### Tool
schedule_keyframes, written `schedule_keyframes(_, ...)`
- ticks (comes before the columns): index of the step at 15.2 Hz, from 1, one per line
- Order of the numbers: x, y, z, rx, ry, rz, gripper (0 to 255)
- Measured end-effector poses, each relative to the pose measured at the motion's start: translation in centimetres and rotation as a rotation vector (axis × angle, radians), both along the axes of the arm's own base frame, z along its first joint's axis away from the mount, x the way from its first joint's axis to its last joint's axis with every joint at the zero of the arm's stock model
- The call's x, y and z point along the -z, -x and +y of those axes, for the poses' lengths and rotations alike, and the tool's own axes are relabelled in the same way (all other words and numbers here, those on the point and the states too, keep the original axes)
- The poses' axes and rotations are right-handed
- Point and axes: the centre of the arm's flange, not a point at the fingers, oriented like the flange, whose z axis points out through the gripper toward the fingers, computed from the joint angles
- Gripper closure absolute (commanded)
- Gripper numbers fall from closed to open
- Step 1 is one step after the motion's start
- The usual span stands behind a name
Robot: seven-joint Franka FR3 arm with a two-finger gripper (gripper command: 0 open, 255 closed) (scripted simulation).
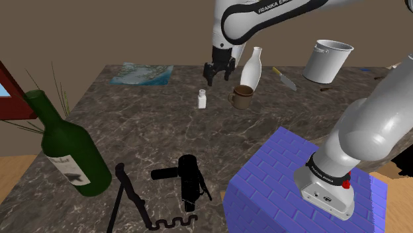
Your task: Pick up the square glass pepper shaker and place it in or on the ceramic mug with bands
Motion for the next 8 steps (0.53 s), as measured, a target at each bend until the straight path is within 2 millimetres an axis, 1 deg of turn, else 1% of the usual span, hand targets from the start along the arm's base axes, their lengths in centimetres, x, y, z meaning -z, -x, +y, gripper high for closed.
schedule_keyframes(2,1.4,-2.0,1.0,-0.001,0.003,-0.005,0)
schedule_keyframes(4,2.3,-3.9,2.0,-0.001,0.005,-0.009,0)
schedule_keyframes(5,3.1,-5.1,2.6,-0.002,0.007,-0.012,0)
schedule_keyframes(6,3.9,-5.6,2.7,-0.002,0.007,-0.013,0)
schedule_keyframes(8,4.9,-5.9,2.7,-0.002,0.008,-0.014,0)
